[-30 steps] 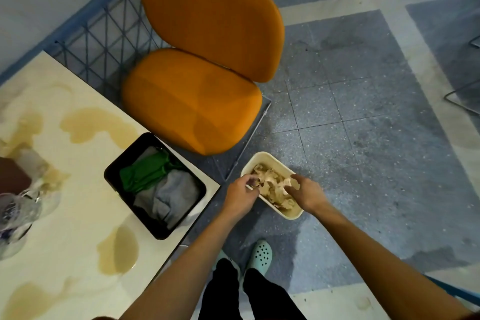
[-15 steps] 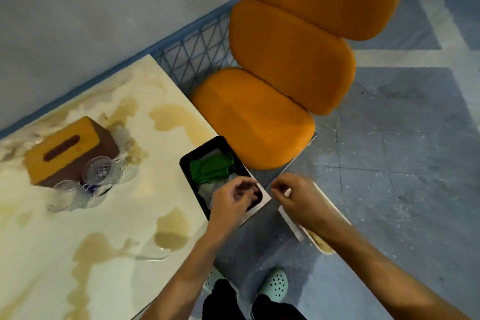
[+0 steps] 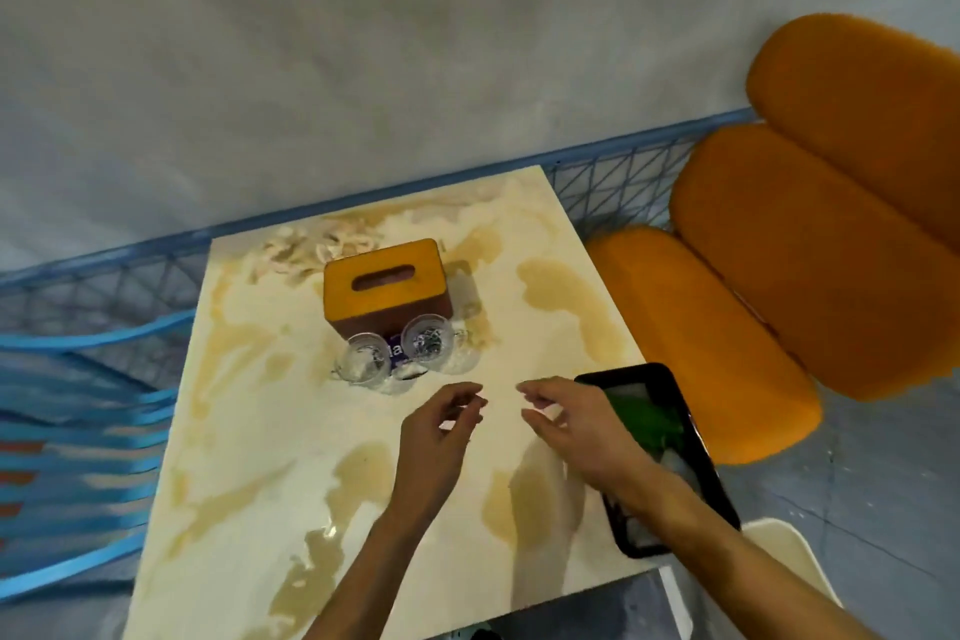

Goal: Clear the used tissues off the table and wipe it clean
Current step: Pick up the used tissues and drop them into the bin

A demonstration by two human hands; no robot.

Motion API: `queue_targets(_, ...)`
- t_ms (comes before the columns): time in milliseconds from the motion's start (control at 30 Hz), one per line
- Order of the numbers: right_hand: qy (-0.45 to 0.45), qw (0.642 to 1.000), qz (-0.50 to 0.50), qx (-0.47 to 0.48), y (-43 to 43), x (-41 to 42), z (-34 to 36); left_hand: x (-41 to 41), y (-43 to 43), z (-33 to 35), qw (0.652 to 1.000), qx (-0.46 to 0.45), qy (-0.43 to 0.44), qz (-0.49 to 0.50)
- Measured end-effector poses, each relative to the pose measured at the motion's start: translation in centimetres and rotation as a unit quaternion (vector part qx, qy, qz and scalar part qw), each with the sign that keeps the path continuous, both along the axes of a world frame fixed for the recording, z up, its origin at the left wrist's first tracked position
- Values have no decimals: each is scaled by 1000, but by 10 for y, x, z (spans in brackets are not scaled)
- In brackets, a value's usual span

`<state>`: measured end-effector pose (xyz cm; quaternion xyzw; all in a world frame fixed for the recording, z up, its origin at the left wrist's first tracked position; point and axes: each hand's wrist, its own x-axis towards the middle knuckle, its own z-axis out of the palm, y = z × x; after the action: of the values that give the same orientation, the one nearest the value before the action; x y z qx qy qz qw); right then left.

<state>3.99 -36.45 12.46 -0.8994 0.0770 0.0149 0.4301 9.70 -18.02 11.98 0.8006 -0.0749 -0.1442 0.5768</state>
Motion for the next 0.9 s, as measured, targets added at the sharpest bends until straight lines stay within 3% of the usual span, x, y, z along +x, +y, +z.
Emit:
queue_targets(233,-16,999,48,18,82,104,8,85,88,8,996,19,-71,46)
queue_targets(500,-10,997,76,0,142,207,12,173,157,7,996,23,-72,52)
queue_targets(900,8,990,130,-59,186,349,3,306,216,-28,989,110,-61,78)
